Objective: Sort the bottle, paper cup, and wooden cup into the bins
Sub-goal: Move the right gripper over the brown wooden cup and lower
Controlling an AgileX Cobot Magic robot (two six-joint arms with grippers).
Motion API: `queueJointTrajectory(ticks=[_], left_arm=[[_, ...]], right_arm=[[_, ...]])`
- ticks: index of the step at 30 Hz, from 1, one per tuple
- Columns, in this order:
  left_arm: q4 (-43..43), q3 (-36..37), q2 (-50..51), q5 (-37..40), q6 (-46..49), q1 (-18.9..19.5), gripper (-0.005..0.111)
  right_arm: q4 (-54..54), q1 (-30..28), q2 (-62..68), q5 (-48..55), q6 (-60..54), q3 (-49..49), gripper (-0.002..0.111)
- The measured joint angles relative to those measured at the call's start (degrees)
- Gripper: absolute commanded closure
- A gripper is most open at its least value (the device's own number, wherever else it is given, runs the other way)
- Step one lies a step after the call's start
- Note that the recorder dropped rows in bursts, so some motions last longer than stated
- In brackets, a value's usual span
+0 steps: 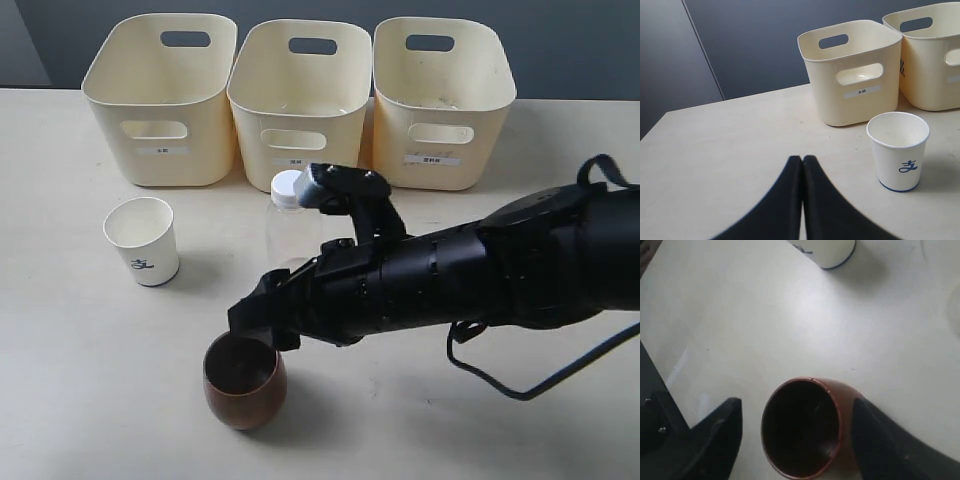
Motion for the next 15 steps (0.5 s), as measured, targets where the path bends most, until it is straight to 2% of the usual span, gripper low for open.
queueJointTrajectory(ticks=[15], left_arm=[[0.0,0.0,0.0,0.0,0.0,0.0,0.107]], right_arm=[[0.0,0.38,2.79,-2.78,0.0,-0.68,0.047]])
